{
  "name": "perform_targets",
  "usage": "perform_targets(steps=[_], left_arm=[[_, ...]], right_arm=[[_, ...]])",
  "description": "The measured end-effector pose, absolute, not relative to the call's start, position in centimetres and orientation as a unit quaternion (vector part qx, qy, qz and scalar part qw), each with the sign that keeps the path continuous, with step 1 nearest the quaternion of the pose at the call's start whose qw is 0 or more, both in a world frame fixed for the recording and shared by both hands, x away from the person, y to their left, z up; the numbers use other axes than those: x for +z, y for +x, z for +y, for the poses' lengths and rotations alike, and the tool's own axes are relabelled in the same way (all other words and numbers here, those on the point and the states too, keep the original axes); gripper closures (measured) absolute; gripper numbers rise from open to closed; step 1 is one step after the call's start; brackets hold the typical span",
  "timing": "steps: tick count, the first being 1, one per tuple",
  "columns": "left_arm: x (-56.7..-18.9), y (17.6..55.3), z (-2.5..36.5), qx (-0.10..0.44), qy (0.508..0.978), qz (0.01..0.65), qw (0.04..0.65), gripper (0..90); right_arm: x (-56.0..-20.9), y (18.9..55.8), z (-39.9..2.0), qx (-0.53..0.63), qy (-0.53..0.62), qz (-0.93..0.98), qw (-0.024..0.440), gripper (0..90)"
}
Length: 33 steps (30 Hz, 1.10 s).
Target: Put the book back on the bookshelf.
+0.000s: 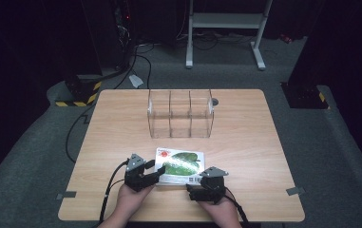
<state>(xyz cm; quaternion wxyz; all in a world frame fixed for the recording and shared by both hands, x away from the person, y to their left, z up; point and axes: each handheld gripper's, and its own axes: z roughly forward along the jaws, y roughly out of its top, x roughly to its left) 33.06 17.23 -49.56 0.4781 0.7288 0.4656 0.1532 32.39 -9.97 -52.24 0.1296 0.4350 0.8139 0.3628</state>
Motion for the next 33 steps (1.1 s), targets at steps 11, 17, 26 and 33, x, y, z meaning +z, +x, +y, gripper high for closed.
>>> perform_targets(steps=[11, 17, 26, 33], left_arm=[[-49.0, 32.8, 17.3, 0.159, 0.726, 0.456, 0.489, 44.7], [-49.8, 34.0, 18.1, 0.145, 0.720, 0.482, 0.477, 39.3], [-50.7, 36.0, 17.5, 0.072, 0.726, 0.497, 0.470, 39.1], [-51.1, 36.2, 16.9, 0.056, 0.732, 0.490, 0.470, 38.0]], right_arm=[[-52.3, 32.2, -9.9, 0.360, 0.441, 0.810, 0.141, 16.3], [-52.3, 32.2, -10.0, 0.363, 0.444, 0.808, 0.137, 17.3], [-52.3, 32.2, -10.0, 0.362, 0.446, 0.806, 0.144, 19.1], [-52.3, 32.2, -10.0, 0.361, 0.445, 0.806, 0.146, 19.1]])
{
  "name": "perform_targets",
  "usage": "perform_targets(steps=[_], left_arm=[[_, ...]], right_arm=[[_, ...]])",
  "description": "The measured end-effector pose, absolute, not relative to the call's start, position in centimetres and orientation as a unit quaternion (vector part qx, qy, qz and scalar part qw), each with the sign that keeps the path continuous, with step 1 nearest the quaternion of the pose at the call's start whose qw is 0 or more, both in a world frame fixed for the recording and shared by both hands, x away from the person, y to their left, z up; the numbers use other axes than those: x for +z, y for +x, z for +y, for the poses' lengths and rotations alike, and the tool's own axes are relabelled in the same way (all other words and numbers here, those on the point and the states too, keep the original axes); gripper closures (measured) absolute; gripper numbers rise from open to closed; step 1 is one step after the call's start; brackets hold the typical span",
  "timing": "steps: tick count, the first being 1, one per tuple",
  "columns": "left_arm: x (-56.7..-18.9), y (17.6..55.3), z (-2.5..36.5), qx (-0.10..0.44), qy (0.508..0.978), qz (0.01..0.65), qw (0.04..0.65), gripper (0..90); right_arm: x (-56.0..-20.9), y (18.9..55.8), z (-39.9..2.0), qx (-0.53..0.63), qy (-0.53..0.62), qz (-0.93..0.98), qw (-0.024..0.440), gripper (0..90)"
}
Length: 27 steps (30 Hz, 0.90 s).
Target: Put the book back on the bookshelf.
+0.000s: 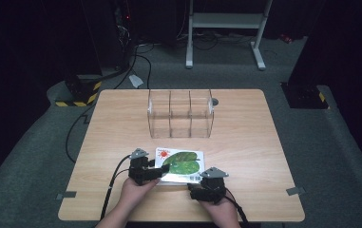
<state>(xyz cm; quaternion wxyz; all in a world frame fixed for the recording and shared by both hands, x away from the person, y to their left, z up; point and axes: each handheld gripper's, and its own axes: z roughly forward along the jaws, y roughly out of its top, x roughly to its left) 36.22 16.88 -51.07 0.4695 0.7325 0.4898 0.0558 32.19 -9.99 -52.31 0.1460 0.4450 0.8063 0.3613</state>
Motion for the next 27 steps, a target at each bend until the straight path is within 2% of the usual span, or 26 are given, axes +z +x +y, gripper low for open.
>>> perform_targets(steps=[17, 22, 27], left_arm=[[-50.94, 36.70, 16.67, 0.074, 0.744, 0.477, 0.461, 37.8], [-50.80, 36.65, 17.03, 0.076, 0.751, 0.466, 0.462, 45.1], [-50.95, 36.65, 17.34, 0.080, 0.763, 0.452, 0.455, 48.5]], right_arm=[[-52.29, 32.19, -9.98, 0.361, 0.441, 0.809, 0.145, 20.1], [-52.32, 32.14, -9.90, 0.358, 0.436, 0.811, 0.151, 20.2], [-52.31, 32.04, -9.79, 0.351, 0.431, 0.817, 0.155, 20.2]])
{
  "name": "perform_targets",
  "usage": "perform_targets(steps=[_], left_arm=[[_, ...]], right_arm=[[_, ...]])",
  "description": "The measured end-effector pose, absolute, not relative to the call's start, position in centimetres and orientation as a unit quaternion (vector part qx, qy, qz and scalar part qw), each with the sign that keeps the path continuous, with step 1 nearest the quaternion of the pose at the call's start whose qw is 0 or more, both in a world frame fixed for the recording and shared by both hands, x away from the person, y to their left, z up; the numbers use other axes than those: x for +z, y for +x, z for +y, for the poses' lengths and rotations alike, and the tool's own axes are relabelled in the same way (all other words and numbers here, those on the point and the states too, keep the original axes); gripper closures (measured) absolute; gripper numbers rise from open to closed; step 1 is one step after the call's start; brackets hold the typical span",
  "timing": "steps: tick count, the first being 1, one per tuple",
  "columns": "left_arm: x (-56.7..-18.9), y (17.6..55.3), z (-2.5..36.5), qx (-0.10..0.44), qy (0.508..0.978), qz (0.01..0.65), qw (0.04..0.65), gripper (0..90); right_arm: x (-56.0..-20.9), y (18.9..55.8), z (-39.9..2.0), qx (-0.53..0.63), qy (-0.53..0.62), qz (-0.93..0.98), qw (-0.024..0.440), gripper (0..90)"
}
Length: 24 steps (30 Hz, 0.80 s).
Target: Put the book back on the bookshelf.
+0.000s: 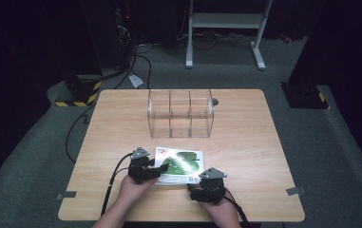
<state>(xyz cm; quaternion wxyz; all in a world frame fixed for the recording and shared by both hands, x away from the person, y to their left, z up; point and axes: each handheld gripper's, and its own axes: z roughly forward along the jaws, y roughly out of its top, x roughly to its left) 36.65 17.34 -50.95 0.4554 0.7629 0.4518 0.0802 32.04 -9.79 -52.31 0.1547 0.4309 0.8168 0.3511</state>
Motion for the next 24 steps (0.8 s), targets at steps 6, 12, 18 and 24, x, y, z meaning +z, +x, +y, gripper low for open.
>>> perform_targets(steps=[6, 12, 18, 24], left_arm=[[-51.3, 36.5, 17.4, 0.088, 0.775, 0.442, 0.443, 52.7], [-51.2, 36.2, 17.3, 0.114, 0.783, 0.421, 0.444, 53.1], [-51.0, 35.7, 17.2, 0.142, 0.786, 0.399, 0.450, 56.0], [-50.7, 35.1, 17.2, 0.174, 0.788, 0.375, 0.458, 58.1]], right_arm=[[-52.2, 32.1, -10.3, 0.362, 0.430, 0.815, 0.141, 22.0], [-52.1, 32.3, -11.4, 0.373, 0.448, 0.801, 0.136, 25.3], [-51.8, 32.3, -11.8, 0.386, 0.444, 0.795, 0.147, 27.8], [-51.4, 32.4, -12.3, 0.401, 0.448, 0.785, 0.150, 30.2]])
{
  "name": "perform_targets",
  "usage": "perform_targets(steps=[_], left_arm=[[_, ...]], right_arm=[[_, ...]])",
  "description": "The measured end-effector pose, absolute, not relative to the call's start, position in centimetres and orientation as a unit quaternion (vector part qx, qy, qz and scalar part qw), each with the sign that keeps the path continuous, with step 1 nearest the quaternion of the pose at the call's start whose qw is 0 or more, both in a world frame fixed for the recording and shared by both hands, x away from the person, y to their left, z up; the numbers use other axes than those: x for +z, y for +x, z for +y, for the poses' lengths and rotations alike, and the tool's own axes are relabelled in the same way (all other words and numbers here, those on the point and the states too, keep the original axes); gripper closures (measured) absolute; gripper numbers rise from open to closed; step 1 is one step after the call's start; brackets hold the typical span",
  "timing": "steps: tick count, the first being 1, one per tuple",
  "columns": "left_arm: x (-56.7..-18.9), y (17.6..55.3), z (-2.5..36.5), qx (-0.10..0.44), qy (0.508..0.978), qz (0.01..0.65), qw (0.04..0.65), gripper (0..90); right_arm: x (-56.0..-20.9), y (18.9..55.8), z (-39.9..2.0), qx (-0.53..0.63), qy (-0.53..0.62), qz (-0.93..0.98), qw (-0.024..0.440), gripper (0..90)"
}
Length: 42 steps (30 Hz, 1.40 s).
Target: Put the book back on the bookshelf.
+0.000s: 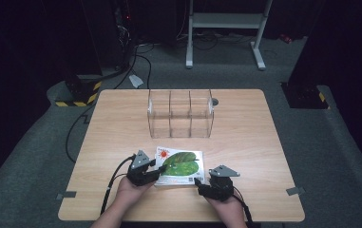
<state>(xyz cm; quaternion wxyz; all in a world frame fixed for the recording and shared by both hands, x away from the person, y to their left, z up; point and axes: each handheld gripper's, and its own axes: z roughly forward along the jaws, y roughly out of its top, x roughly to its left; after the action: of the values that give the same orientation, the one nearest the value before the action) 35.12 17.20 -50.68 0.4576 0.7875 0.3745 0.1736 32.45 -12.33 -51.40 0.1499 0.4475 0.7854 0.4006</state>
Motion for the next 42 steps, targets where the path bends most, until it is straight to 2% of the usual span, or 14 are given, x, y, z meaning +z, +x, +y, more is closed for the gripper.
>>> perform_targets(steps=[18, 24, 30, 33, 42], left_arm=[[-50.4, 34.6, 17.1, 0.190, 0.786, 0.354, 0.470, 61.5], [-50.6, 35.1, 17.4, 0.153, 0.776, 0.391, 0.471, 61.0], [-50.9, 35.8, 17.5, 0.135, 0.770, 0.416, 0.464, 53.8], [-51.2, 36.0, 17.3, 0.126, 0.770, 0.423, 0.461, 51.2], [-51.8, 36.6, 17.0, 0.108, 0.769, 0.439, 0.452, 42.5]], right_arm=[[-50.9, 34.2, -11.6, 0.410, 0.447, 0.783, 0.138, 32.6], [-50.4, 35.0, -11.0, 0.401, 0.441, 0.791, 0.141, 32.8], [-50.9, 35.4, -10.8, 0.386, 0.449, 0.795, 0.130, 32.0], [-51.6, 35.3, -10.9, 0.388, 0.455, 0.794, 0.113, 28.3], [-51.9, 35.2, -10.8, 0.386, 0.465, 0.789, 0.111, 25.6]])
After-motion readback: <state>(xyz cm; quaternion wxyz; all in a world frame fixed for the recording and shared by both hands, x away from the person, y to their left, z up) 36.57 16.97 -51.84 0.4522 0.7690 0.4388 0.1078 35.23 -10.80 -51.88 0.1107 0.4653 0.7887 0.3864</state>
